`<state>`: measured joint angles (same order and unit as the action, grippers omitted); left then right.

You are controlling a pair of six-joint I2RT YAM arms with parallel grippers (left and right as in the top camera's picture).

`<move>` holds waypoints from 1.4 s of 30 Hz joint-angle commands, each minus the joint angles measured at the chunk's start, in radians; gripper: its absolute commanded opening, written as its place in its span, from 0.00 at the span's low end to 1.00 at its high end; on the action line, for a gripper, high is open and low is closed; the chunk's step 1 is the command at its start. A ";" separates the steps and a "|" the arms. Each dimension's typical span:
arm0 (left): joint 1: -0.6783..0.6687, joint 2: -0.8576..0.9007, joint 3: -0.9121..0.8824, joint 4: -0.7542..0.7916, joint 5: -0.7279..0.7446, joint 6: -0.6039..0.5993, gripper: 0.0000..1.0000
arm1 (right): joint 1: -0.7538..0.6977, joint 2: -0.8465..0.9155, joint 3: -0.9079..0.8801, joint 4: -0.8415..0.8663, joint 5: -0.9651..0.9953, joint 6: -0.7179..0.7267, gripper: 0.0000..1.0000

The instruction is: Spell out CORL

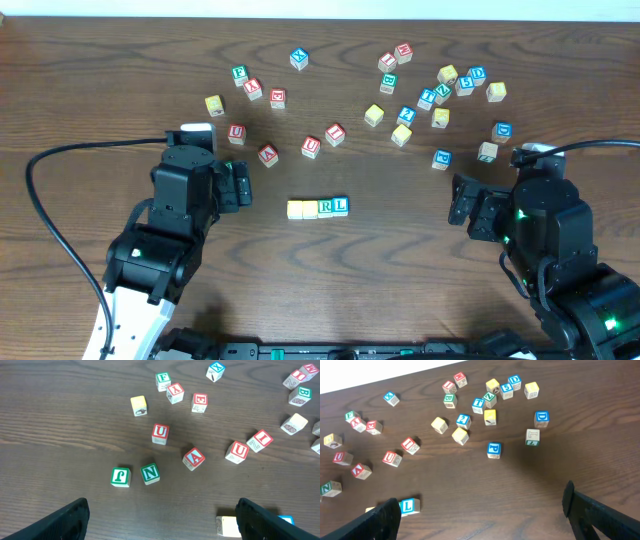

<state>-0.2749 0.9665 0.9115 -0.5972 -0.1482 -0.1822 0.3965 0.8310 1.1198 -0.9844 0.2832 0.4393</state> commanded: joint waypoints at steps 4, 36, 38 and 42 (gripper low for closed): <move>0.003 -0.002 0.003 0.001 0.014 -0.018 0.92 | -0.002 -0.001 0.011 -0.005 -0.002 -0.007 0.99; -0.074 -0.917 -0.814 0.877 0.169 -0.011 0.92 | -0.002 0.000 0.011 -0.008 -0.002 -0.007 0.99; -0.052 -0.966 -0.879 0.903 0.221 -0.010 0.92 | -0.002 0.000 0.011 -0.008 -0.002 -0.007 0.99; 0.018 -0.966 -0.907 0.850 0.309 -0.006 0.92 | -0.002 -0.001 0.011 -0.008 -0.002 -0.007 0.99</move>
<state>-0.3000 0.0132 0.0074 0.2737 0.0750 -0.1909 0.3965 0.8314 1.1202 -0.9909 0.2802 0.4393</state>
